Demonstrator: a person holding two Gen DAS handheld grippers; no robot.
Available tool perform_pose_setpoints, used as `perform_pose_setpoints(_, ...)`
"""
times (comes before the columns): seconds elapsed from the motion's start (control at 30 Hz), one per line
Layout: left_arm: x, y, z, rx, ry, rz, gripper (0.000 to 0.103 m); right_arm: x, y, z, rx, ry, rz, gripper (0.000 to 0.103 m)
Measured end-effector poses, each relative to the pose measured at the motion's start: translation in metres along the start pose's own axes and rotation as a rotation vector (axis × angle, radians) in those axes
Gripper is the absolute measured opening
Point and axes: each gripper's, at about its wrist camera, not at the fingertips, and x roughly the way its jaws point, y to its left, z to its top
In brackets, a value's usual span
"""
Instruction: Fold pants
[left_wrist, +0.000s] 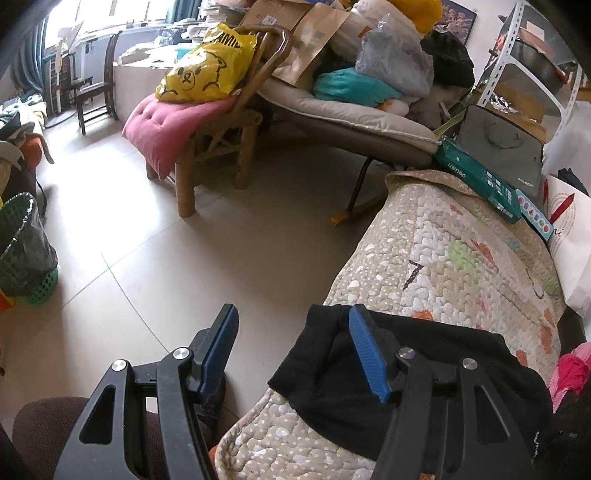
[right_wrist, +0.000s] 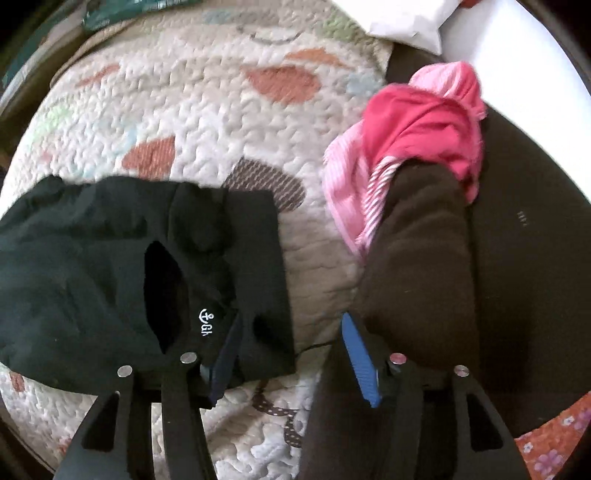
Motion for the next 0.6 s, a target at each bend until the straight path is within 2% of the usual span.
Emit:
perform_pose_setpoints(0.23, -0.003, 0.002, -0.002, 0.025, -0.004, 0.026, 0.062, -0.039, 0.029, 0.001, -0.077, -0.133, -0.003, 0.063)
perform_pose_setpoints(0.4, -0.013, 0.017, -0.008, 0.043, -0.025, 0.104, 0.062, -0.064, 0.063, -0.001, -0.154, -0.251, 0.009, 0.066)
perform_pose_setpoints(0.5, -0.002, 0.033, -0.01, -0.036, 0.033, 0.12, 0.062, -0.076, 0.082, -0.005, -0.193, -0.3, 0.027, 0.068)
perform_pose_setpoints(0.6, 0.019, 0.044, -0.012, -0.162, 0.129, 0.069, 0.062, -0.08, 0.104, -0.005, -0.246, -0.33, 0.057, 0.068)
